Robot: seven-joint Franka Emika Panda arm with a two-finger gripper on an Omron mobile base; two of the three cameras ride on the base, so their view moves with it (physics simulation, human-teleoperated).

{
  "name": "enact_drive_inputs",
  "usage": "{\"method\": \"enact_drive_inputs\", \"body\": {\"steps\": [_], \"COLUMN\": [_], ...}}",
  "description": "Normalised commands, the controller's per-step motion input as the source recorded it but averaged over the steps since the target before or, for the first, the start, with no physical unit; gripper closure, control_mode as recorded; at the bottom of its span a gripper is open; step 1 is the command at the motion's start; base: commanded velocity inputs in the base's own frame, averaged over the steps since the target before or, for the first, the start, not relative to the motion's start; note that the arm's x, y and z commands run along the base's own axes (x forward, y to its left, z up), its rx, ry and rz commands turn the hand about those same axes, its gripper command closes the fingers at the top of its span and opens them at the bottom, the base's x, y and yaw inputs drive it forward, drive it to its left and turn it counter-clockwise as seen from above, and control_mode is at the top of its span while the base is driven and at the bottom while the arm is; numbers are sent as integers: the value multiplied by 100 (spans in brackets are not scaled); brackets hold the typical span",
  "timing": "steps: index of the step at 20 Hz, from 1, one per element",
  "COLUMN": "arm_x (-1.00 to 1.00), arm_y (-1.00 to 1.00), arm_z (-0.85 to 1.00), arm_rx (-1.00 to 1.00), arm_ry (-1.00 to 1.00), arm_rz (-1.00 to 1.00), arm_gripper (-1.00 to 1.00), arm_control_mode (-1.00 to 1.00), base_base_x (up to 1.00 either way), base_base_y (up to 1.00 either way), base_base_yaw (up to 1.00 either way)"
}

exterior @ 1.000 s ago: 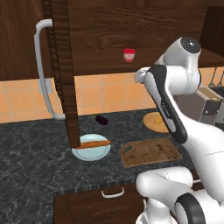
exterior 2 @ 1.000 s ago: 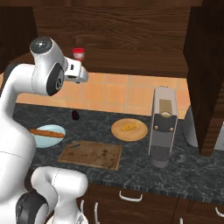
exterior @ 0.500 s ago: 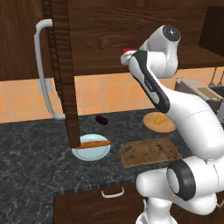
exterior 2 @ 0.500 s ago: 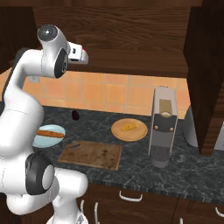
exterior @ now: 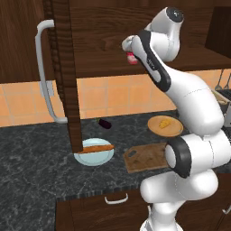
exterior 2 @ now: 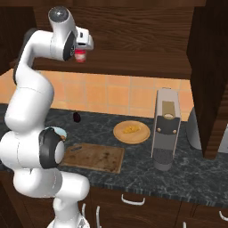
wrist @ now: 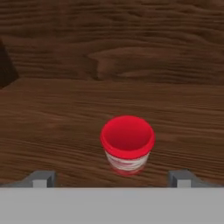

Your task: From the different types of pastries on the counter, select a croissant and place it on the cutting board. Then retrieve a jar of jam from the cabinet and place it alongside the croissant on the cutting board.

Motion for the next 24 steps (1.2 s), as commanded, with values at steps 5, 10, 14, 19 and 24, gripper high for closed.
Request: {"method": "enact_drive_inputs", "body": {"steps": [5,10,14,19,24], "arm_x": [8,80,12,-5,6], "arm_y": [-4,5,4,0,0], "arm_z": [-52,62,-13,-36,-40], "arm_rx": [-18,3,0,-2,-2], "arm_ry": [23,1,5,15,6], "arm_rz": [0,-8,-1,-5,0], "arm_gripper": [-100,-100,-100,-100,-100], "arm_control_mode": [-100,-100,-100,-100,-100], "base_base_x": [0,0,0,0,0], "base_base_y": [0,0,0,0,0], "base_base_yaw": [0,0,0,0,0]}}
